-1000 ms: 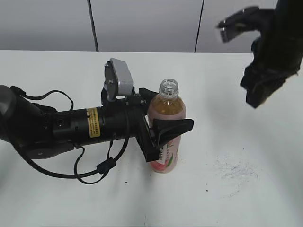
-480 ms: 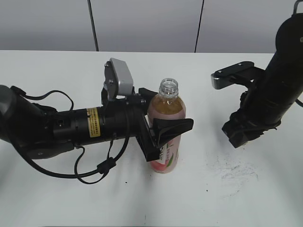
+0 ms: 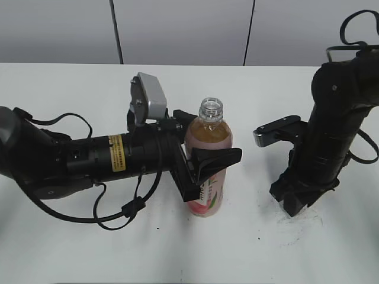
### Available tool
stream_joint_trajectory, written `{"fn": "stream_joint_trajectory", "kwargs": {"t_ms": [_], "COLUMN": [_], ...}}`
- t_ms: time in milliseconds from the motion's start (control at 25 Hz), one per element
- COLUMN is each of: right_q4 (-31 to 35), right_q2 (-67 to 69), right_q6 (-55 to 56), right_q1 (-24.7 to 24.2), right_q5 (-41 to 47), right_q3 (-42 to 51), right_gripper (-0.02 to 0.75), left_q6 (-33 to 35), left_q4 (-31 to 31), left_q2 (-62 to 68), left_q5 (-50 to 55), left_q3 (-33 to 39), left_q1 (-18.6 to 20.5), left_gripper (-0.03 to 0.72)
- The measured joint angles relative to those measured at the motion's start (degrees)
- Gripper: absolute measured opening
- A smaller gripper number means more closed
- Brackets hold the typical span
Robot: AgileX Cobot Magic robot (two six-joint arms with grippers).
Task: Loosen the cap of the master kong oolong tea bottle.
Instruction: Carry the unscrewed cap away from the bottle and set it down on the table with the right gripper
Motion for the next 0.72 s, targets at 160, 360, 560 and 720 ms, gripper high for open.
{"fn": "stream_joint_trajectory", "kwargs": {"t_ms": [160, 360, 560, 720], "right_q4": [0.0, -0.11, -0.16, -0.33], "right_q2": [0.92, 0.98, 0.46, -1.53], "right_q6": [0.0, 4.5, 8.12, 8.56], "right_q1": [0.0, 0.0, 0.0, 0.0], "right_q5": [0.85, 1.15, 3.57, 4.21], "right_q3": [0.0, -0.71, -2.62, -3.23], "right_gripper": [0.373, 0.619, 0.566, 0.559], "left_q6": [0.0, 0.0, 0.0, 0.59], "left_q4": [0.0, -0.04, -0.43, -2.03], "left_q2": [0.0, 0.0, 0.0, 0.1], "left_q5": [0.03, 0.03, 0.03, 0.11], "left_q3": [0.0, 0.0, 0.0, 0.05], "left_q1": [-0.04, -0.04, -0.06, -0.11], "left_gripper": [0.445, 0.445, 0.454, 0.548]}}
